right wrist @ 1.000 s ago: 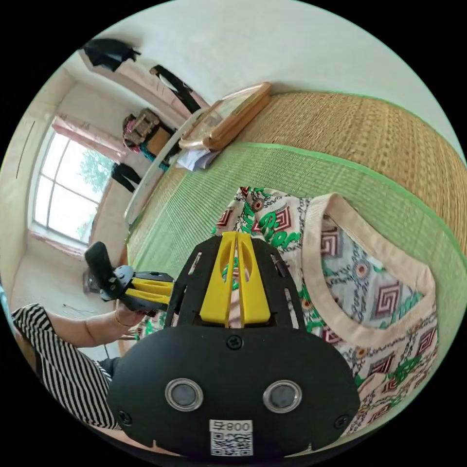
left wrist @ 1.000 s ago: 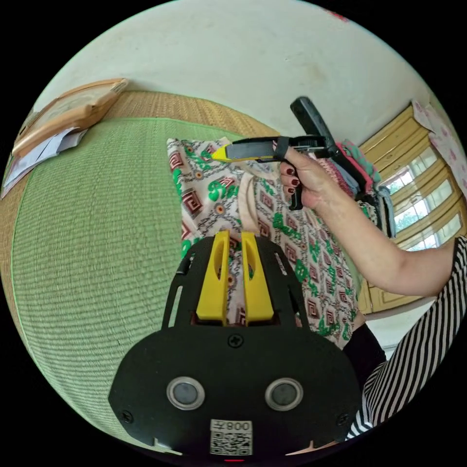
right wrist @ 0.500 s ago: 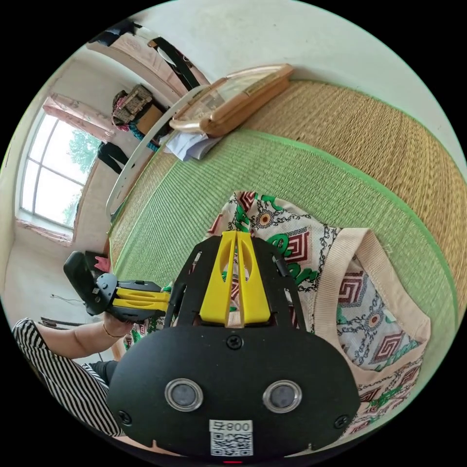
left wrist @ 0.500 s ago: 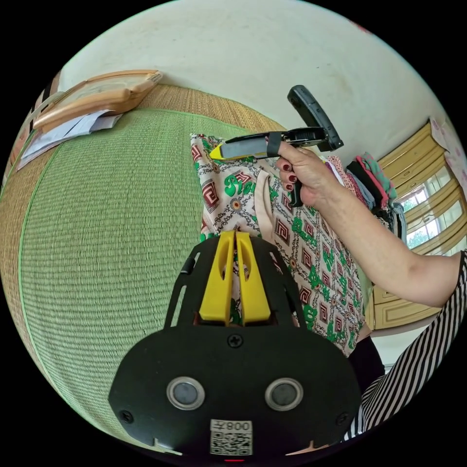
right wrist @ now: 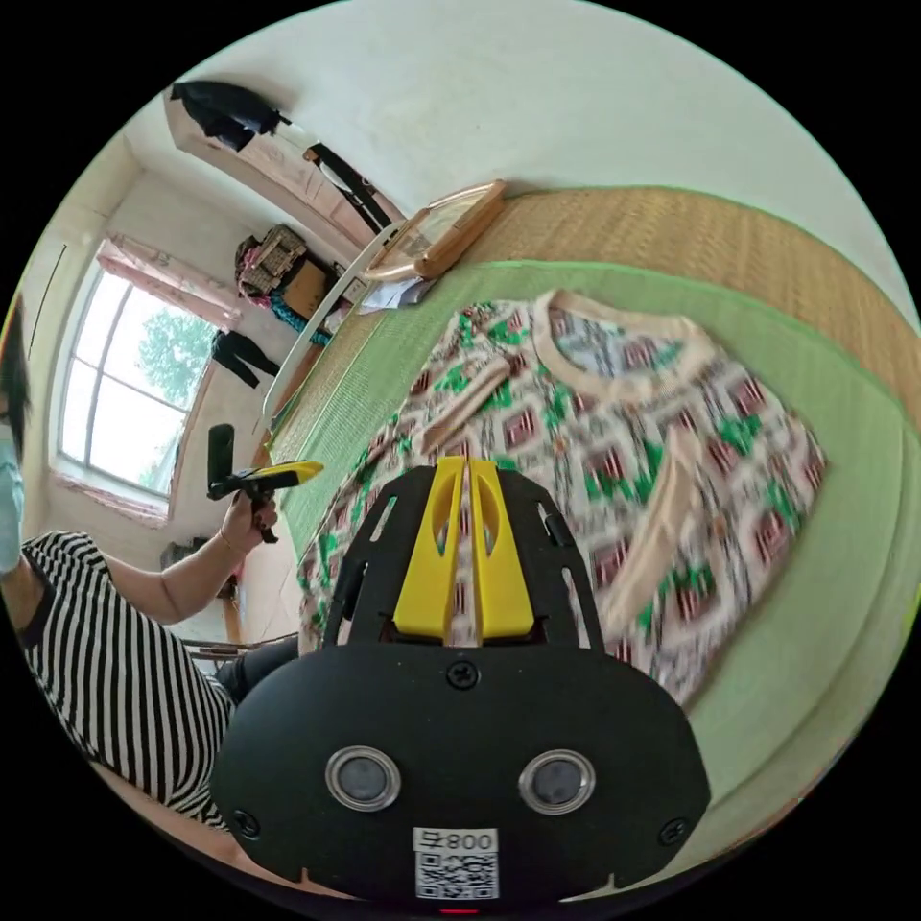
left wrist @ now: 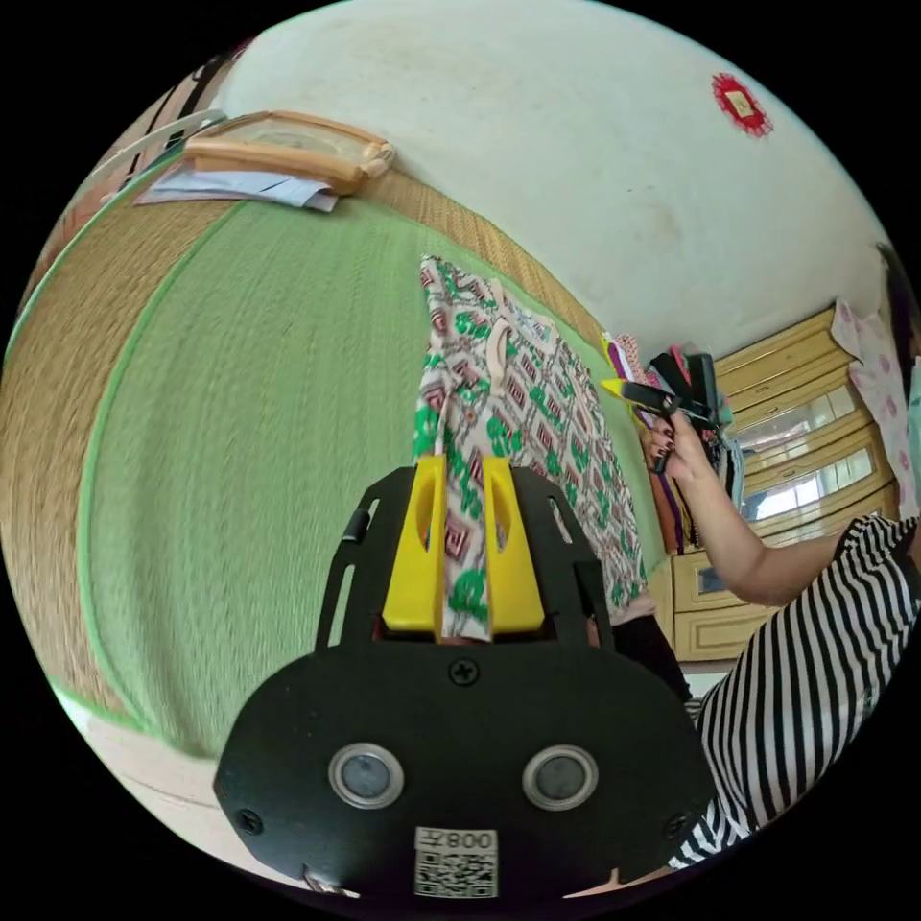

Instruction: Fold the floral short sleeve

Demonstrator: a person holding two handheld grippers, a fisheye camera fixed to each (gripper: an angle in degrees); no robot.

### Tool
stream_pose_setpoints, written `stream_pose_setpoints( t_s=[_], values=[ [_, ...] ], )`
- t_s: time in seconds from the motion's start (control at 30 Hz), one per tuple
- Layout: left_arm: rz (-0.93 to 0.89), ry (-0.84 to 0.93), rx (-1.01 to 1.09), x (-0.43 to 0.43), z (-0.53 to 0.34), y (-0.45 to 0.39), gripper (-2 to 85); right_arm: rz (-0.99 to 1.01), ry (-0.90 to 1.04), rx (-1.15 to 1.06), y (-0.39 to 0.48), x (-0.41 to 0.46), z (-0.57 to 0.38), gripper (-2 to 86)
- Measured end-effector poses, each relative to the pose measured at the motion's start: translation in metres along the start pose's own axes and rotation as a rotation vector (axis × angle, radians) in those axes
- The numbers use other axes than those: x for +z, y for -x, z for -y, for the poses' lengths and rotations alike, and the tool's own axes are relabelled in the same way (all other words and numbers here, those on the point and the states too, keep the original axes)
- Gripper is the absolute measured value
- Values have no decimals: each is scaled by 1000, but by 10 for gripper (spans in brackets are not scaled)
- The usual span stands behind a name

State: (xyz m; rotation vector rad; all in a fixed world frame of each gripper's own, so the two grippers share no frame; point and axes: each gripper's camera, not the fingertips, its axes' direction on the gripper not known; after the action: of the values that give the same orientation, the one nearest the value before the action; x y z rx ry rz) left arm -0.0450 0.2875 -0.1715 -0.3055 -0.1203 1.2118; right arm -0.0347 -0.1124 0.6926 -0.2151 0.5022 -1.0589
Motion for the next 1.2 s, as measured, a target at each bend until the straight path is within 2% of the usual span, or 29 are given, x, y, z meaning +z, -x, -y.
stream_pose_setpoints(
  t_s=[0.1, 0.27, 0.4, 0.5, 0.7, 1.03, 1.2],
  values=[
    [38, 55, -75, -39, -61, 6, 75, -15, -13, 159, 7, -64, -105, 23],
    [-94, 93, -233, -68, -147, 20, 89, 18, -98, 424, 23, -135, -254, 43],
    [-161, 156, -295, -64, -197, 22, 104, -12, -86, 577, 42, -153, -345, 67],
    [-195, 160, -338, -63, -221, 31, 117, 36, -80, 650, 50, -155, -390, 80],
    [-274, 149, -393, -67, -245, 48, 123, 92, -109, 683, 76, -164, -431, 96],
    [-393, 108, -449, -92, -267, 43, 44, 221, -144, 743, 96, -179, -452, 105],
    [-417, 97, -453, -118, -282, 34, 31, 301, -139, 761, 107, -179, -461, 80]
  ],
)
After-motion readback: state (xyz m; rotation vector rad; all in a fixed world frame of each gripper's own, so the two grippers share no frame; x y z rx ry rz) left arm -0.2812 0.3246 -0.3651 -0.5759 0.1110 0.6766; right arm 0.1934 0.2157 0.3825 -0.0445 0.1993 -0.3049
